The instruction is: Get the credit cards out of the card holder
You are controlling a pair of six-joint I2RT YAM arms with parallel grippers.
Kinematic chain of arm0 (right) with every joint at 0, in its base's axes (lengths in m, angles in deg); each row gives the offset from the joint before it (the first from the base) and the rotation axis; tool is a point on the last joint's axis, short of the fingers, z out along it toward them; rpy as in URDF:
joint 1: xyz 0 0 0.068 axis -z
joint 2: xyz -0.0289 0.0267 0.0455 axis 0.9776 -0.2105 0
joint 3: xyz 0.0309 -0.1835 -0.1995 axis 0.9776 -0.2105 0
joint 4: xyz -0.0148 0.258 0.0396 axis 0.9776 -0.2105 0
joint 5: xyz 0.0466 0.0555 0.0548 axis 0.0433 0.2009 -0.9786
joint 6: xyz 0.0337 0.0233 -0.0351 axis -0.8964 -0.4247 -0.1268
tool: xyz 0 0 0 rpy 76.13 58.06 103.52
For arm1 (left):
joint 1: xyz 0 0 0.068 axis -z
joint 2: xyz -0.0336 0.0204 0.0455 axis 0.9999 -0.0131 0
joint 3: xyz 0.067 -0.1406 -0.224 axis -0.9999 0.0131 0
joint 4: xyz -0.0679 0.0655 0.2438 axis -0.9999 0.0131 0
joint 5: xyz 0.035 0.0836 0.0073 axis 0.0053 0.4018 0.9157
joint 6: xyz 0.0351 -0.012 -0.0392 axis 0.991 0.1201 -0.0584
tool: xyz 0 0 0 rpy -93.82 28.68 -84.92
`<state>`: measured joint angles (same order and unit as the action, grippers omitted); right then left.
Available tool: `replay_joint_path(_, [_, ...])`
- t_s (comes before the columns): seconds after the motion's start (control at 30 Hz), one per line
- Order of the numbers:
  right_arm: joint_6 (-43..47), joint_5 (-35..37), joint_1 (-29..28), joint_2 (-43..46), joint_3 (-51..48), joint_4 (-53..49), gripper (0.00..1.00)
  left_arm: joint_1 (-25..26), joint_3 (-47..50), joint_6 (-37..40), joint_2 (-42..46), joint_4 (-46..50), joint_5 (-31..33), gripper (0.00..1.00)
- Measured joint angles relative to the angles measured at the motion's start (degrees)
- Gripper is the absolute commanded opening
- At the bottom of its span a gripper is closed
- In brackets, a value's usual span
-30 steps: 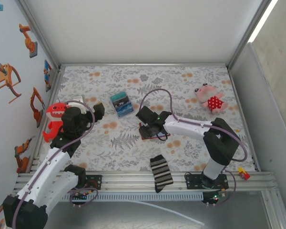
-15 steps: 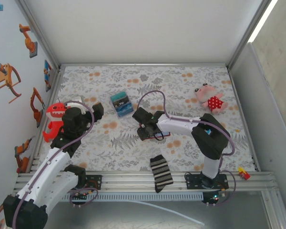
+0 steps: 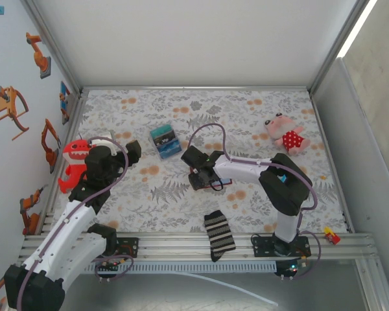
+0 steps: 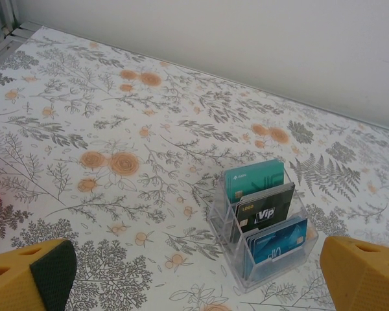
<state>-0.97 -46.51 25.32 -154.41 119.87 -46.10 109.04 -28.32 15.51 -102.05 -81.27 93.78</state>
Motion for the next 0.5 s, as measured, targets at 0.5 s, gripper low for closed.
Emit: replay_joint_path(0.5, [0.1, 0.0, 0.3, -0.1, -0.3, 0.7, 0.35, 0.0, 0.0, 0.0, -0.2, 0.5, -0.2, 0.97])
